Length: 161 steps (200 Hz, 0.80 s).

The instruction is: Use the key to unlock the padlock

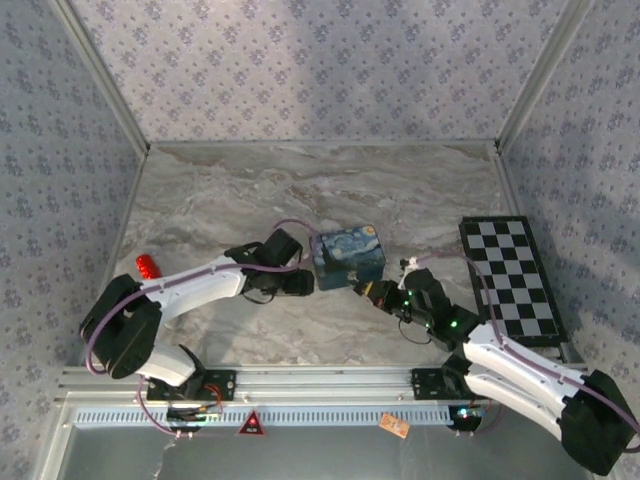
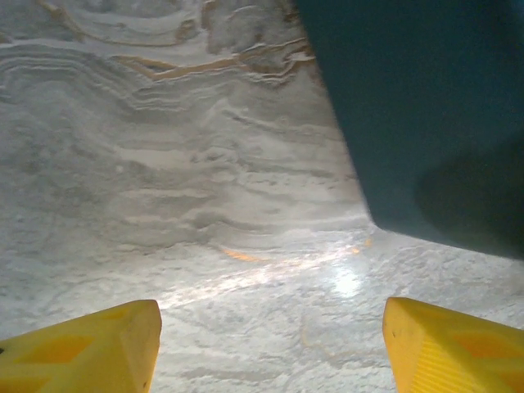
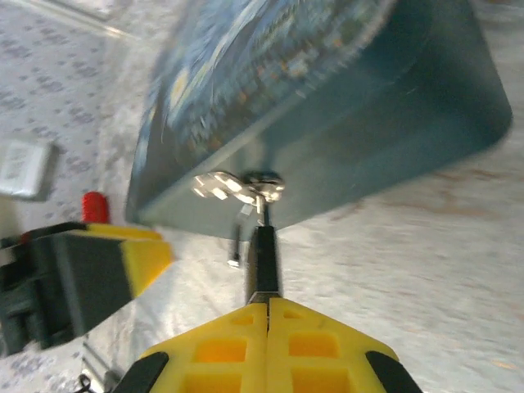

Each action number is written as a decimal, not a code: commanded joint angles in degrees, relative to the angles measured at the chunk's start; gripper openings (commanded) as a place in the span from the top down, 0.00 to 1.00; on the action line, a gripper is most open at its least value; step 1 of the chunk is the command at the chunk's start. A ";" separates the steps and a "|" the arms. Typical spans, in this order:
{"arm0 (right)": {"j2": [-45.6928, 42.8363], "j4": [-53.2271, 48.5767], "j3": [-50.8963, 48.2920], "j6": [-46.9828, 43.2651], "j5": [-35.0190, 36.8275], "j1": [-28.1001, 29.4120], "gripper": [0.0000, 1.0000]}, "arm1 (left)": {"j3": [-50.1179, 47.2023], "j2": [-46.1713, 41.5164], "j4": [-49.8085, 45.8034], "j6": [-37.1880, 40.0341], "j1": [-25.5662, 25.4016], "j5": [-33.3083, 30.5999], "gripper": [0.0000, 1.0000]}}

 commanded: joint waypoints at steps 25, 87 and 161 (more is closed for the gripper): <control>-0.73 1.73 -4.29 5.38 3.15 -2.12 1.00 | 0.84 -2.97 6.41 -5.63 -3.77 -3.32 0.28; -1.74 1.50 -5.41 9.84 12.78 1.50 1.00 | 18.63 5.78 -12.77 1.03 -2.69 -15.43 0.21; 7.54 -0.39 -2.66 7.81 14.00 6.85 1.00 | 19.90 7.69 -10.46 1.44 -0.94 -12.32 0.20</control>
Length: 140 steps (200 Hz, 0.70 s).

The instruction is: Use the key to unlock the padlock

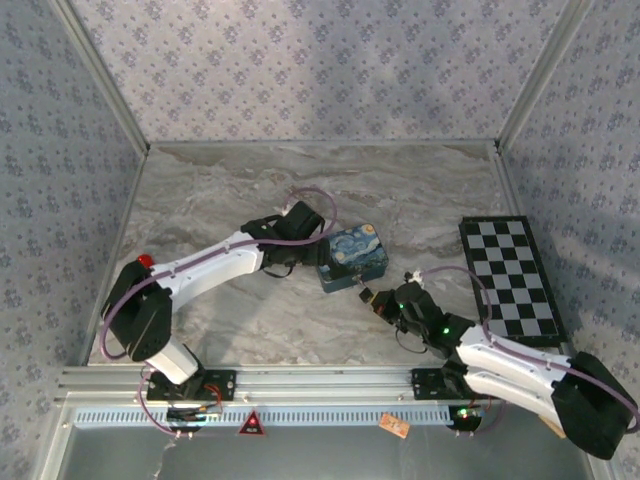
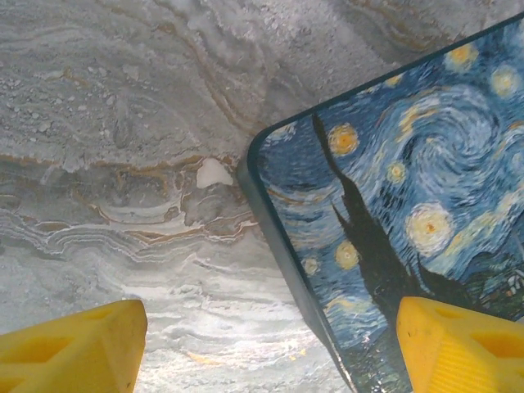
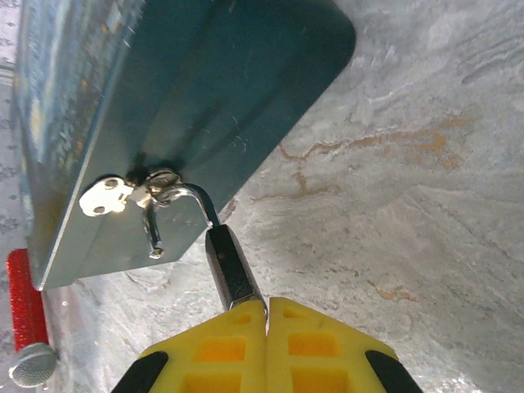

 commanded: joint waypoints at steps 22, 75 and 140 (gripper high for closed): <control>2.14 -6.31 3.64 -4.67 3.43 1.15 0.84 | -0.75 -0.62 -1.35 1.09 1.24 -0.72 0.20; 2.20 -10.52 6.90 -18.32 -3.65 -2.37 0.54 | -2.47 -2.57 -1.12 1.96 3.51 -0.72 0.20; 12.89 -21.28 18.66 -43.61 -7.01 -5.67 0.58 | -3.53 -3.80 -1.05 2.81 5.20 -1.09 0.19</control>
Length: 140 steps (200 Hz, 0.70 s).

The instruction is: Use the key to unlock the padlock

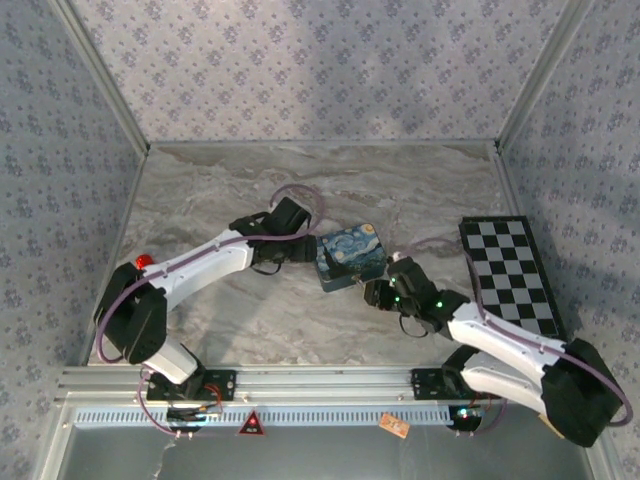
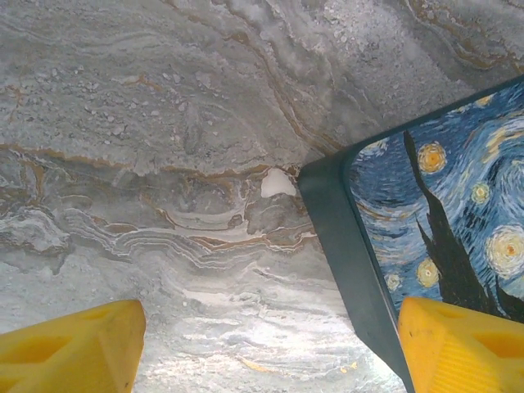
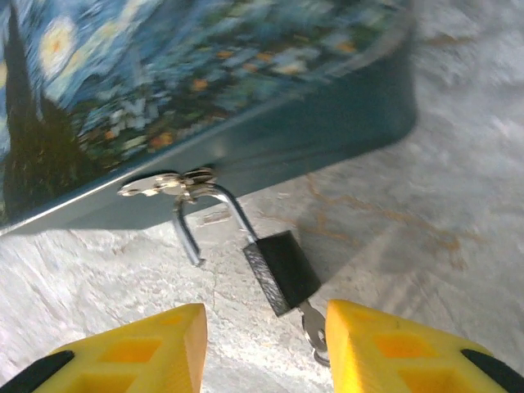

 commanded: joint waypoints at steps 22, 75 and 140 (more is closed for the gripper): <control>8.71 -4.75 5.34 -15.26 -0.89 -0.76 0.60 | -1.77 -2.47 -0.52 1.07 0.96 -0.81 0.19; 14.65 1.35 4.72 -15.66 -3.80 -1.84 0.65 | -2.63 -2.09 -0.18 0.89 1.10 -0.23 0.18; 16.41 -4.62 8.66 -15.47 6.77 1.25 0.87 | -2.30 -0.99 0.40 0.27 1.45 0.37 0.18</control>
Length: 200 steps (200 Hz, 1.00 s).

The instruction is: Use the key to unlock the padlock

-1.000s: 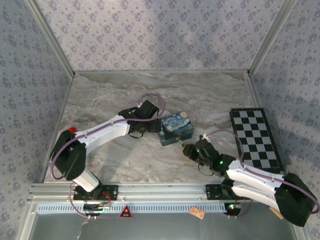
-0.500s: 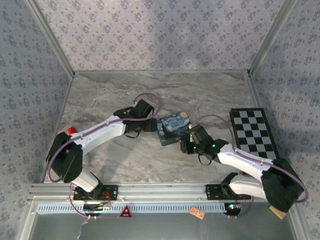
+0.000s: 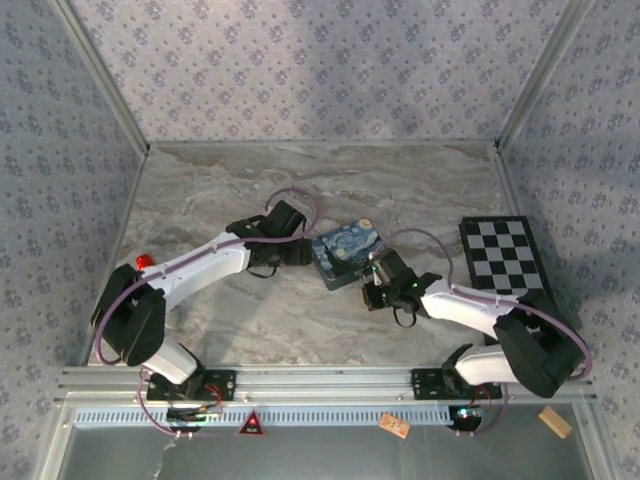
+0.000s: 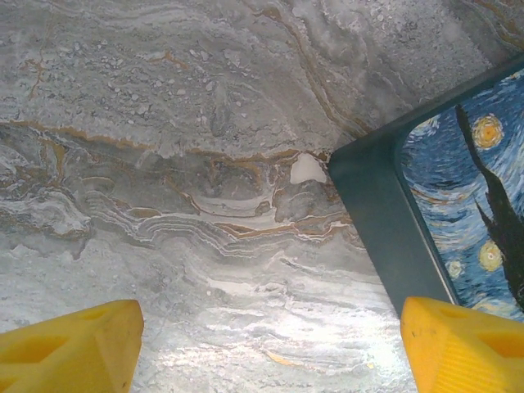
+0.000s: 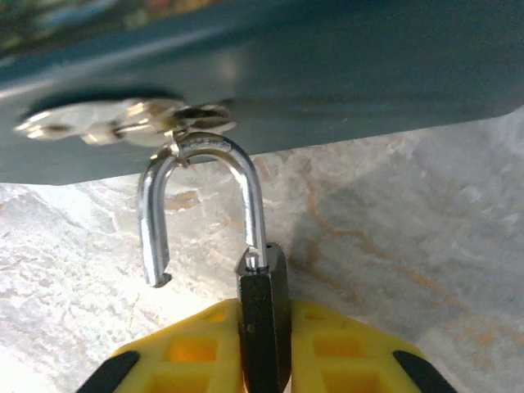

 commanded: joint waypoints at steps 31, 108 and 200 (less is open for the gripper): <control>0.36 -13.02 8.29 -0.81 14.45 7.22 0.88 | -0.41 -0.07 0.41 0.07 0.72 0.08 0.18; 7.34 -18.25 14.71 12.56 22.13 8.26 1.00 | 0.93 1.33 -0.12 -1.95 2.26 0.09 0.17; -0.18 12.40 0.00 20.91 8.47 -0.04 1.00 | 3.95 4.64 0.90 -3.71 3.08 2.87 0.16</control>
